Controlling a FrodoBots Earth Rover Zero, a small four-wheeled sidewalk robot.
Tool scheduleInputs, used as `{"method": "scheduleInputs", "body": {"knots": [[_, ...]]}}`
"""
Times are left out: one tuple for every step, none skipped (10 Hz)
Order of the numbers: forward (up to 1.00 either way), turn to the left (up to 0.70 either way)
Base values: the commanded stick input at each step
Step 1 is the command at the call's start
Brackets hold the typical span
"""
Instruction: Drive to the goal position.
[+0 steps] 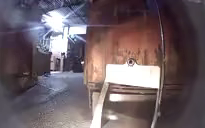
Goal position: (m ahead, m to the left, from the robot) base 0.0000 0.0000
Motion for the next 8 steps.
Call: {"method": "scheduleInputs", "body": {"knots": [[0.12,0.03],[0.12,0.03],[0.12,0.03],[0.12,0.03],[0.12,0.03],[0.12,0.03],[0.12,0.03],[0.12,0.03]]}}
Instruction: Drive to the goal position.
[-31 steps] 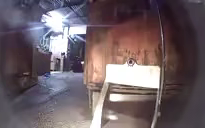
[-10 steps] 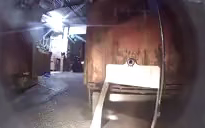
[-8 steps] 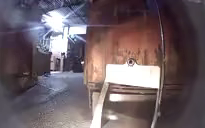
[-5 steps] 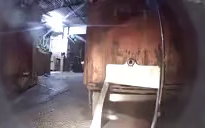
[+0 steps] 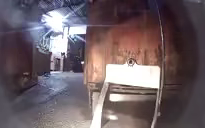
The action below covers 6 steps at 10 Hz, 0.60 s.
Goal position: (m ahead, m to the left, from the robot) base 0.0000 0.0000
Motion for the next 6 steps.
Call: {"method": "scheduleInputs", "body": {"knots": [[0.12,0.03],[0.12,0.03],[0.12,0.03],[0.12,0.03],[0.12,0.03],[0.12,0.03]]}}
